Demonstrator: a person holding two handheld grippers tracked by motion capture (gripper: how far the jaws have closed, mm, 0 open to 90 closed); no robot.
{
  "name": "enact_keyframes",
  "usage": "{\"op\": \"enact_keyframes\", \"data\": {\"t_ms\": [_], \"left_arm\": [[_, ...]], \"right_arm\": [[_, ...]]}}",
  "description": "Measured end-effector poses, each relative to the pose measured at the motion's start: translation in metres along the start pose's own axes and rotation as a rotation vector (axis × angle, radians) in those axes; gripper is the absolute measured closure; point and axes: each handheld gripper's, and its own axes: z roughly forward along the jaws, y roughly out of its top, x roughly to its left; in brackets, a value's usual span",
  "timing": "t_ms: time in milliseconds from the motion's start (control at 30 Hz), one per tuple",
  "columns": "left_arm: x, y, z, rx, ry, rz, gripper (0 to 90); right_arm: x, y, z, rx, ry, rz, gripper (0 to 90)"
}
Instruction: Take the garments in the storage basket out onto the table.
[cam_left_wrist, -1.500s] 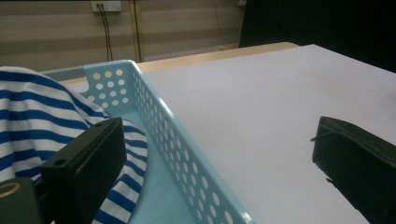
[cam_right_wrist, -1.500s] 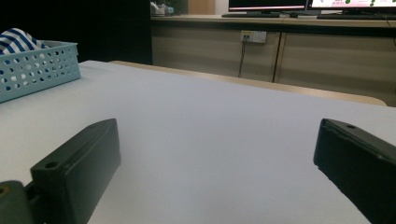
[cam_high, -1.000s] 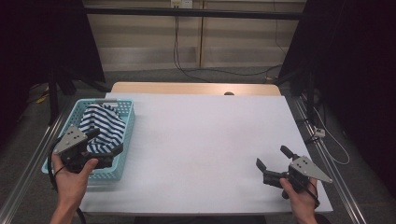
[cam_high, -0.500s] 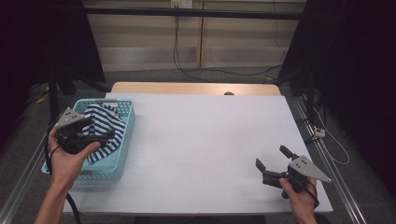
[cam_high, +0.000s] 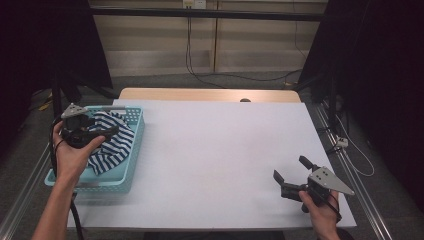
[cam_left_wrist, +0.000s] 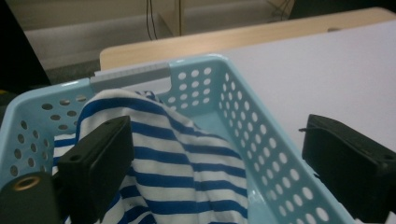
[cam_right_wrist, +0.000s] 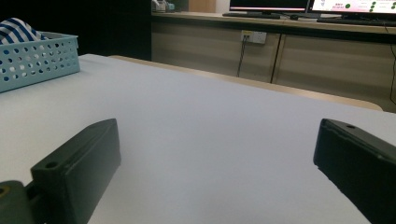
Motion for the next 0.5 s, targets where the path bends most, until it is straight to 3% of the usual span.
{"op": "enact_keyframes", "data": {"t_ms": [33, 67, 133, 200, 333, 367, 500], "left_arm": [[0.000, 0.000, 0.000, 0.000, 0.000, 0.000, 11.8], [0.001, 0.001, 0.003, 0.013, -0.012, -0.033, 11.6], [0.006, 0.001, 0.006, 0.038, -0.009, -0.038, 11.9], [0.008, 0.001, 0.010, 0.045, 0.024, -0.021, 12.4], [0.015, -0.001, 0.013, 0.092, 0.071, -0.058, 10.3], [0.018, -0.003, 0.015, 0.104, 0.092, -0.046, 8.2], [0.030, -0.009, 0.024, 0.165, 0.102, -0.064, 7.9]], "right_arm": [[0.000, 0.000, 0.000, 0.000, 0.000, -0.001, 0.2], [0.000, 0.000, 0.000, 0.002, 0.000, -0.004, 0.2], [0.000, 0.000, 0.000, 0.000, 0.004, -0.004, 0.2], [0.000, 0.000, 0.000, 0.000, 0.008, -0.005, 0.2], [0.000, 0.000, 0.000, 0.002, -0.002, -0.003, 0.2], [0.000, 0.000, 0.000, 0.004, -0.003, -0.007, 0.2], [-0.001, 0.000, 0.000, 0.003, -0.001, -0.010, 0.1]]}}
